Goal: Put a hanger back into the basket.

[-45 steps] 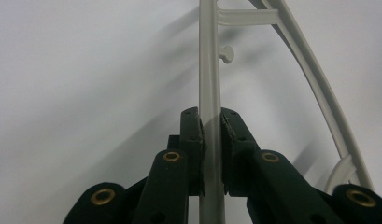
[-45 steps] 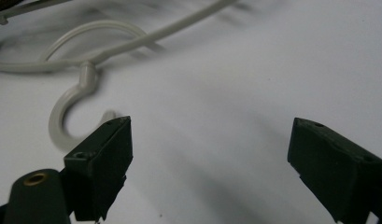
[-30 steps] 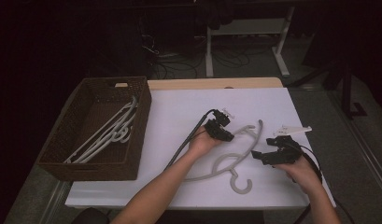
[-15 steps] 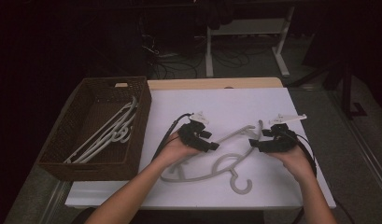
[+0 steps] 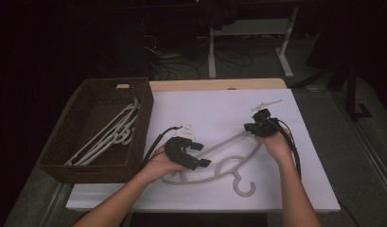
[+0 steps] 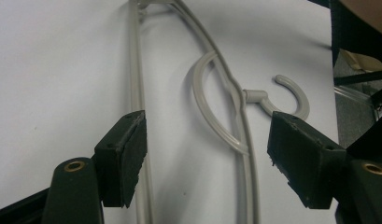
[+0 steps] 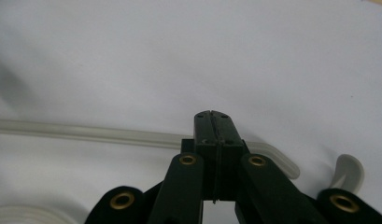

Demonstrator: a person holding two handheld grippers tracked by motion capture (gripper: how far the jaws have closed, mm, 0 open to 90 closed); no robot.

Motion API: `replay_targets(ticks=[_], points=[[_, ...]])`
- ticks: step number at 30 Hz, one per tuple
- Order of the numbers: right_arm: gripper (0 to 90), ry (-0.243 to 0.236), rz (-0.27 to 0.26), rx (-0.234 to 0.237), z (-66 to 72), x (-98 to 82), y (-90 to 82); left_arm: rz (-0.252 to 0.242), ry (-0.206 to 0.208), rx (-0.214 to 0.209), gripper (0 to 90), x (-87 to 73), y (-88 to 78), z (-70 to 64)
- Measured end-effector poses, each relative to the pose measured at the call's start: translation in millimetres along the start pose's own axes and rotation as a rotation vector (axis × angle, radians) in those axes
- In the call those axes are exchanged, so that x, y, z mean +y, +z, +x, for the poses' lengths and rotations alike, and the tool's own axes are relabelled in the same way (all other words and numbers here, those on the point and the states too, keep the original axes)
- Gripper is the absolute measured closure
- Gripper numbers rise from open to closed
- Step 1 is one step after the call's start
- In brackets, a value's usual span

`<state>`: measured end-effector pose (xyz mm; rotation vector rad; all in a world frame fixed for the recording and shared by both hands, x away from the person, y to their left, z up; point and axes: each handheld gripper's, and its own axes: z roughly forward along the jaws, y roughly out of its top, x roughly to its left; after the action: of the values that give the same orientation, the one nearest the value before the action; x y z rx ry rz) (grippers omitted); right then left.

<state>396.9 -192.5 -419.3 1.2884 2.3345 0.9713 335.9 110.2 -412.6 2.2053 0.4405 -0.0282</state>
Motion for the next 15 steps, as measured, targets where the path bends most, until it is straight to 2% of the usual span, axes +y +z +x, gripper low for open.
replay_targets(ticks=[1, 4, 6, 8, 11, 15], points=[[89.3, 0.002, 0.026, -0.019, -2.4, 1.8, 6.2, 0.005, 0.005, -0.006, 28.7, 0.3, 0.5, -1.1], [89.3, 0.017, 0.039, -0.022, -6.2, 2.3, 10.9, 0.003, 0.007, -0.011, 28.7, 0.2, 1.2, -1.6], [89.3, 0.034, 0.06, -0.042, -10.2, 2.8, 14.5, 0.002, 0.014, -0.014, 28.7, 0.5, 1.7, -2.5], [89.3, 0.047, 0.065, -0.035, -13.4, 3.2, 17.6, 0.008, 0.026, -0.014, 28.7, 0.8, 2.4, -3.5], [89.3, 0.042, 0.093, -0.041, -16.5, 2.9, 23.4, 0.012, 0.028, -0.014, 28.7, 0.8, 3.6, -4.8], [89.4, 0.042, 0.101, -0.039, -18.5, 3.8, 26.0, 0.023, 0.042, -0.017, 29.5, 0.5, 6.2, -5.8]])
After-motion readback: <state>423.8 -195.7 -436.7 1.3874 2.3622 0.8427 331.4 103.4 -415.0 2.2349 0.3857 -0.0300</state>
